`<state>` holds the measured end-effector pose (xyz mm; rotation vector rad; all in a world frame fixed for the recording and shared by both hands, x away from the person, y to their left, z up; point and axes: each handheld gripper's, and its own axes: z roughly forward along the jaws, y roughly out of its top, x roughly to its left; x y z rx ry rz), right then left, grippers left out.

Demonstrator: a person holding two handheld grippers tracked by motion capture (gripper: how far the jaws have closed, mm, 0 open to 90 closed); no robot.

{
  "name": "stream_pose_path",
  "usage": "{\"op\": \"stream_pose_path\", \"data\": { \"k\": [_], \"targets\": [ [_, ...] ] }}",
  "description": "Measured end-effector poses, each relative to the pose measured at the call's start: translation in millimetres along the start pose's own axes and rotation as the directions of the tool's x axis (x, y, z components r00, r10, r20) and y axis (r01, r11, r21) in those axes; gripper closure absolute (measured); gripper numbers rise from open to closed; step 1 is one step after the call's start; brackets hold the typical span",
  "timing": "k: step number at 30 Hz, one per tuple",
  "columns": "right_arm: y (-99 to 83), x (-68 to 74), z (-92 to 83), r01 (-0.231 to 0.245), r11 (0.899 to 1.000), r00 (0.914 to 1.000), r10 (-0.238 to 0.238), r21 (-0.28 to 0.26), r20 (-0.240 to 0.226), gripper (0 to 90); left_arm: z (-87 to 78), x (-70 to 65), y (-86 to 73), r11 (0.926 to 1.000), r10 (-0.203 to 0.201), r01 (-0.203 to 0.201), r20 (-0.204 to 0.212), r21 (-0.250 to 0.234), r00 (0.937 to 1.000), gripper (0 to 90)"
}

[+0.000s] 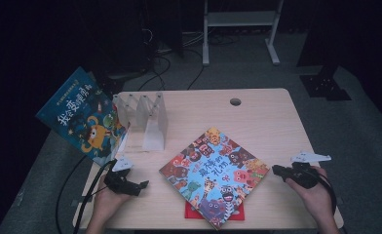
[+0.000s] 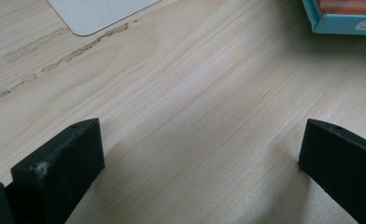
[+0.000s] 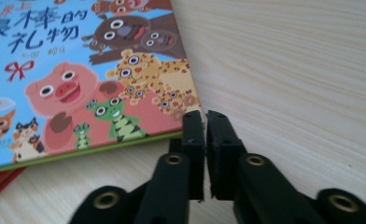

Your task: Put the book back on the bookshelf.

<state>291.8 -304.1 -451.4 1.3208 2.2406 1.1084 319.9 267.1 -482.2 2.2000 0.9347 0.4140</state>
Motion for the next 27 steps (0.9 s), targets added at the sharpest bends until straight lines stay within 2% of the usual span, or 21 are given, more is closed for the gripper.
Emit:
{"op": "stream_pose_path", "data": {
  "k": [6, 17, 27],
  "targets": [
    [-1.9, -1.6, 4.6, 0.014, 0.998, 0.9990, -0.011, 0.056, -0.044, 89.6, 0.0, 0.1, 0.0, 1.0000, 0.000, 0.000, 0.000, 0.000, 1.0000, 0.0],
    [1.4, 2.3, 15.2, 0.022, 0.998, 0.9984, -0.019, 0.064, -0.054, 89.5, 0.0, 0.2, 0.0, 1.0000, 0.000, 0.000, 0.001, 0.000, 1.0000, 0.0],
    [6.8, -2.3, 16.5, 0.006, 0.999, 0.9984, -0.004, 0.052, -0.057, 89.5, 0.0, 0.1, 0.0, 1.0000, 0.001, -0.001, 0.002, 0.000, 1.0000, 0.0]
  ]
}}
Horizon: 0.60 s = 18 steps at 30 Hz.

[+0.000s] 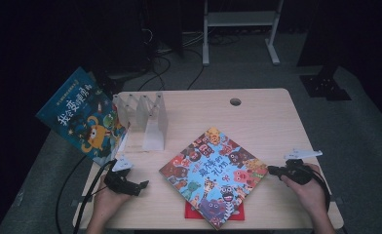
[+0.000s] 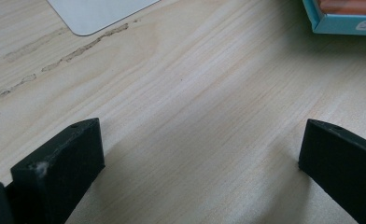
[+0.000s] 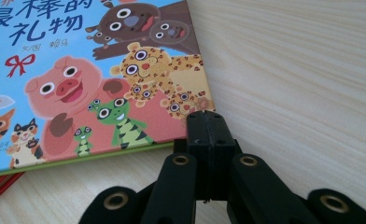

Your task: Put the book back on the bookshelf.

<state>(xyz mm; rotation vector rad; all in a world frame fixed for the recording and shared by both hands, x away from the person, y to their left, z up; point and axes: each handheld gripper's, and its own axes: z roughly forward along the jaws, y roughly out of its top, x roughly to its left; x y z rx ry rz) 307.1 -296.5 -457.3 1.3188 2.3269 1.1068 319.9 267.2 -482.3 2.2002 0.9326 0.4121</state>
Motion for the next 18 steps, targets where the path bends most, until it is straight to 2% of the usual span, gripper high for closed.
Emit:
{"op": "stream_pose_path", "data": {
  "k": [6, 18],
  "targets": [
    [5.2, -1.1, 5.0, 0.002, 1.000, 0.9999, -0.002, 0.003, 0.014, 89.5, 0.2, -0.4, -0.1, 1.0000, 0.009, -0.008, 0.007, -0.004, 0.9999, 0.0],
    [15.5, -7.4, 14.9, -0.004, 1.000, 0.9999, 0.004, 0.021, 0.015, 89.5, 0.3, -0.4, -0.1, 1.0000, 0.009, -0.009, 0.007, -0.004, 0.9999, 0.0]
  ]
}}
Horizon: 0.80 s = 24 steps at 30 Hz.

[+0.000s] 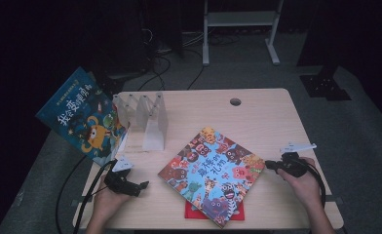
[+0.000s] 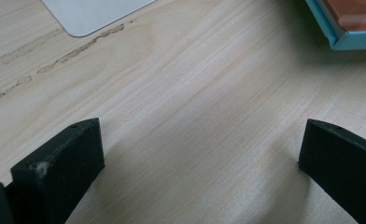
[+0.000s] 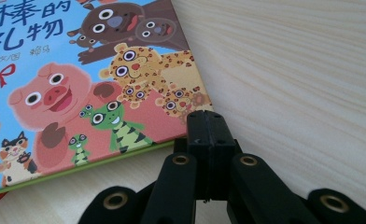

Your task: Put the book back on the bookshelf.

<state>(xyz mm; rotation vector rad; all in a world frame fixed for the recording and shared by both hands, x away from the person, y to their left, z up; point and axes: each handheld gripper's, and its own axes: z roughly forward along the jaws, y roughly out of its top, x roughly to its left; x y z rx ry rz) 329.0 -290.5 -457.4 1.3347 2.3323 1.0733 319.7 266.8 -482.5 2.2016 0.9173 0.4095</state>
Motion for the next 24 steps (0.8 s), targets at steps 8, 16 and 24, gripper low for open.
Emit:
{"op": "stream_pose_path", "data": {
  "k": [8, 16, 24],
  "targets": [
    [9.0, -3.2, 8.4, -0.001, 1.000, 1.0000, 0.001, 0.000, 0.006, 89.5, 0.0, -0.2, -0.1, 1.0000, 0.001, -0.001, 0.003, 0.000, 1.0000, 0.0],
    [20.0, -6.7, 17.6, 0.001, 1.000, 1.0000, -0.001, 0.005, 0.009, 89.5, 0.0, -0.2, 0.0, 1.0000, 0.004, -0.004, 0.004, 0.001, 1.0000, 0.0],
    [32.4, -9.8, 28.6, 0.000, 1.000, 0.9999, 0.000, 0.008, 0.016, 89.5, 0.2, -0.5, -0.1, 1.0000, 0.006, -0.006, 0.008, -0.002, 0.9999, 0.0]
  ]
}}
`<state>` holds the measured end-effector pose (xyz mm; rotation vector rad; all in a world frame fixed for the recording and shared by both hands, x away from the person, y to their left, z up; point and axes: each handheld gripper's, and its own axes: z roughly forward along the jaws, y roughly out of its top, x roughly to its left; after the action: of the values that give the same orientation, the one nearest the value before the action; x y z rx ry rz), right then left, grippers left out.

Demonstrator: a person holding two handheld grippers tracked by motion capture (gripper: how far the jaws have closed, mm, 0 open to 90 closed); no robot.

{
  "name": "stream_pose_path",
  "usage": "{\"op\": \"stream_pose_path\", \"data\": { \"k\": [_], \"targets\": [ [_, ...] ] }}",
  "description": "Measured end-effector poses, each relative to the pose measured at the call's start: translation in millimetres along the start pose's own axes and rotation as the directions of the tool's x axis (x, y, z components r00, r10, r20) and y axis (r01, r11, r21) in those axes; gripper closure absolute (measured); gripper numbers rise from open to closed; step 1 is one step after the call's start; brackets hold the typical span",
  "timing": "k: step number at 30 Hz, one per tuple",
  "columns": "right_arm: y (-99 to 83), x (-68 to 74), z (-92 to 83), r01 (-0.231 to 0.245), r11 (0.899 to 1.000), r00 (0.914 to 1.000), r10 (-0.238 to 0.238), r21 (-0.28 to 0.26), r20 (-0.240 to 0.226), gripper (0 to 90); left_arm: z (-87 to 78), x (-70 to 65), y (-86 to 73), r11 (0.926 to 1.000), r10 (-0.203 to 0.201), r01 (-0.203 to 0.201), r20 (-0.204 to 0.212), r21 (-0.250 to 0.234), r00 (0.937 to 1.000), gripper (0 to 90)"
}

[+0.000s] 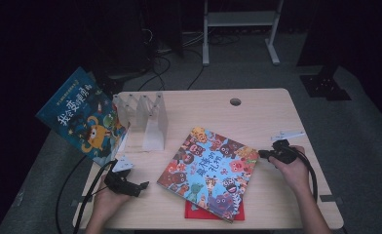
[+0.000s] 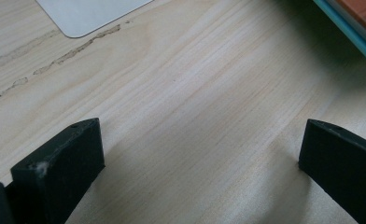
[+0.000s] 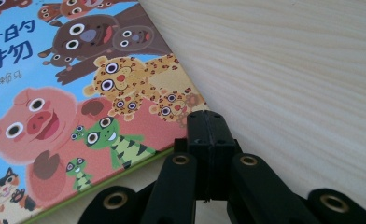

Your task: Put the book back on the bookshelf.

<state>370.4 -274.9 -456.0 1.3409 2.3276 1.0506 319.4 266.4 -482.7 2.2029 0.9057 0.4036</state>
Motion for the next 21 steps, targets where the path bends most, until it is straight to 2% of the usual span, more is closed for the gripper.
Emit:
{"op": "stream_pose_path", "data": {
  "k": [12, 14, 16, 18, 21],
  "targets": [
    [18.8, 0.3, 12.9, 0.007, 1.000, 0.9999, -0.007, -0.012, 0.013, 88.5, 0.0, 0.0, 0.0, 1.0000, 0.000, 0.000, 0.000, 0.000, 1.0000, 0.0],
    [19.9, -1.0, 10.4, -0.012, 0.999, 0.9999, 0.012, -0.044, 0.007, 81.3, 0.0, -0.1, 0.0, 1.0000, 0.001, -0.001, 0.001, -0.001, 1.0000, 0.0],
    [20.3, -1.4, 6.8, -0.044, 0.995, 0.9990, 0.044, -0.086, -0.006, 68.5, 0.1, -0.1, 0.0, 1.0000, 0.002, -0.002, 0.002, -0.001, 1.0000, 0.0],
    [20.1, -1.3, 7.5, -0.065, 0.993, 0.9977, 0.062, -0.098, -0.027, 56.5, 0.0, -0.1, 0.0, 1.0000, 0.002, -0.002, 0.002, -0.001, 1.0000, 0.0],
    [17.5, 1.6, 12.8, -0.068, 0.992, 0.9973, 0.065, -0.105, -0.036, 45.0, 0.1, -0.2, 0.0, 1.0000, 0.003, -0.003, 0.003, -0.001, 1.0000, 0.0]
  ]
}}
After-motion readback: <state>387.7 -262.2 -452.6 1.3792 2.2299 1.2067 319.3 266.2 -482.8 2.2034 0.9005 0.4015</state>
